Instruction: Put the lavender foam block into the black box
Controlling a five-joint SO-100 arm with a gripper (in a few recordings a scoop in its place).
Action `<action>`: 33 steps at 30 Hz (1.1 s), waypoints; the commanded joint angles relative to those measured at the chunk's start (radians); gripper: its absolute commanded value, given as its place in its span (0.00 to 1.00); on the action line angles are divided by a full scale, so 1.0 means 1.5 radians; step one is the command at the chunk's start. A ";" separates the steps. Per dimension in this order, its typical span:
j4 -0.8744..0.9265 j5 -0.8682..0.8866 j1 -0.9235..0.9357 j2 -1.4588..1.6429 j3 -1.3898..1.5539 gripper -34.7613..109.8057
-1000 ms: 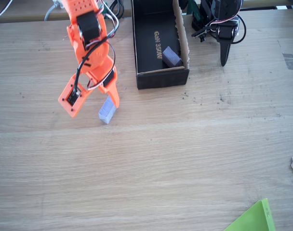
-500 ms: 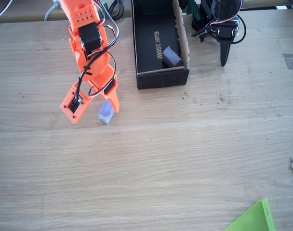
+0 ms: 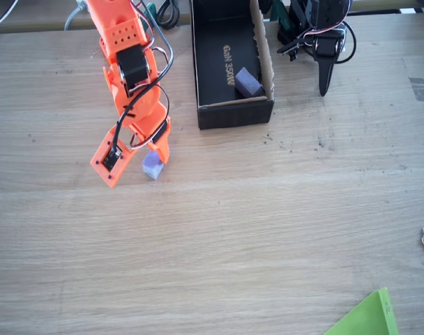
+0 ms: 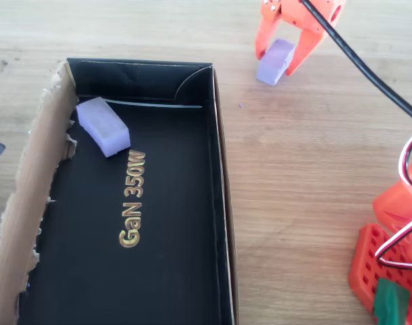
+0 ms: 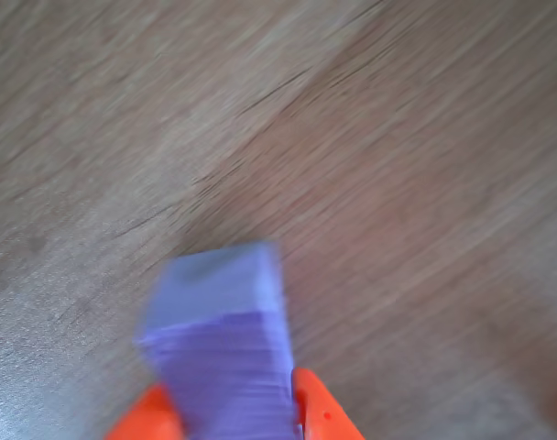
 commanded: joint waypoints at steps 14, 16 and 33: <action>0.085 0.015 -0.027 0.126 -0.007 0.24; 0.126 0.010 -0.039 0.183 -0.011 0.24; 0.226 -0.037 -0.067 0.446 -0.018 0.24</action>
